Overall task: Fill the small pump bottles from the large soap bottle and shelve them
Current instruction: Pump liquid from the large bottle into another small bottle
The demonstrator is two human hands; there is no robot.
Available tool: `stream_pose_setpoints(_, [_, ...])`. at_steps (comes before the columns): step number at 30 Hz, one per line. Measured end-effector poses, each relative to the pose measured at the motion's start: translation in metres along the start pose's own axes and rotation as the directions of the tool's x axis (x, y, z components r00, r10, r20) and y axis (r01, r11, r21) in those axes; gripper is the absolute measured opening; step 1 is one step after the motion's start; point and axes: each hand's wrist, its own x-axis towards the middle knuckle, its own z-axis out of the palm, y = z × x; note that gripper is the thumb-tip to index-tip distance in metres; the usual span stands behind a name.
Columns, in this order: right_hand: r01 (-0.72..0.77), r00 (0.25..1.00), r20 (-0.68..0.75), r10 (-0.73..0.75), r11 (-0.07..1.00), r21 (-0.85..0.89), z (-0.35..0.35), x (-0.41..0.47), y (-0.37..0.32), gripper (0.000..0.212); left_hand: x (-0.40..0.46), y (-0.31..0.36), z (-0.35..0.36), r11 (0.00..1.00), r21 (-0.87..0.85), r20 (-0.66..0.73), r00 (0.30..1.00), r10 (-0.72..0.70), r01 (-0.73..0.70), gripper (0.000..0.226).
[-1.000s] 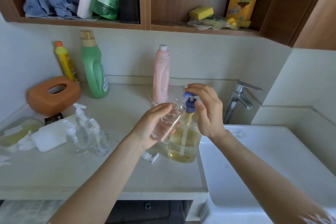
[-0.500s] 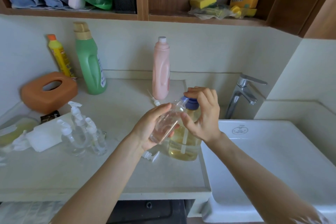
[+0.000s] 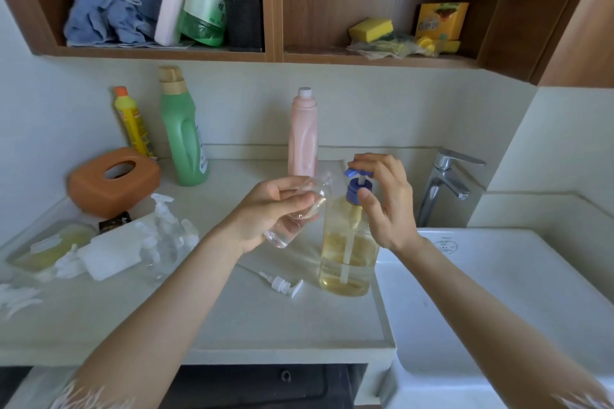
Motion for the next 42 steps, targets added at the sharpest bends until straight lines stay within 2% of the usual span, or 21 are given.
stream_pose_setpoints(3, [-0.016,1.000,-0.024,0.016,1.000,0.004,0.005,-0.001,-0.005,0.035,-0.011,0.019,-0.013,0.997,-0.036,0.037,0.997,0.069,-0.067,0.096])
stream_pose_setpoints(5, [-0.030,0.999,-0.026,0.030,1.000,-0.001,0.006,0.000,-0.007,0.033,-0.014,0.027,-0.018,0.994,0.022,0.024,0.994,0.108,-0.109,0.087])
stream_pose_setpoints(7, [-0.044,0.999,-0.024,0.044,0.999,-0.009,0.007,0.001,-0.008,0.032,-0.017,0.033,-0.020,0.985,0.120,-0.065,0.989,0.136,-0.127,0.066])
stream_pose_setpoints(8, [-0.048,0.999,-0.023,0.048,0.999,-0.015,0.008,0.001,-0.008,0.032,-0.018,0.035,-0.021,0.976,0.169,-0.099,0.983,0.152,-0.134,0.063])
stream_pose_setpoints(13, [-0.049,0.998,-0.043,0.047,0.998,-0.026,0.012,-0.001,-0.008,0.031,-0.022,0.039,-0.016,0.907,0.350,-0.128,0.948,0.292,-0.233,0.063])
stream_pose_setpoints(17, [-0.056,0.996,-0.065,0.056,0.998,-0.001,0.015,-0.003,-0.008,0.032,-0.023,0.034,-0.013,0.894,0.364,-0.043,0.954,0.297,-0.262,0.053])
stream_pose_setpoints(22, [-0.050,0.997,-0.054,0.050,0.999,0.003,0.015,0.000,-0.007,0.033,-0.020,0.028,-0.011,0.903,0.318,-0.056,0.945,0.322,-0.289,0.040])
stream_pose_setpoints(26, [-0.051,0.998,-0.027,0.051,0.999,-0.001,0.013,-0.002,-0.006,0.032,-0.014,0.022,-0.018,0.943,0.230,-0.084,0.960,0.266,-0.241,0.052])
stream_pose_setpoints(30, [-0.045,0.999,-0.009,0.046,0.998,0.050,0.010,0.000,-0.005,0.033,-0.010,0.011,-0.012,0.922,0.318,-0.043,0.968,0.247,-0.221,0.035])
stream_pose_setpoints(36, [-0.043,0.999,0.017,0.043,0.998,0.051,0.010,-0.002,-0.005,0.035,-0.009,-0.015,0.007,0.921,0.348,0.000,0.982,0.187,-0.176,0.052])
stream_pose_setpoints(39, [-0.042,0.999,0.026,0.041,0.998,0.049,0.008,-0.003,-0.003,0.035,-0.007,-0.021,0.018,0.934,0.300,0.003,0.979,0.203,-0.195,0.046])
stream_pose_setpoints(42, [-0.059,0.998,0.023,0.058,0.996,0.061,0.006,-0.002,0.000,0.036,-0.003,-0.023,0.024,0.915,0.339,0.006,0.973,0.230,-0.219,0.039])
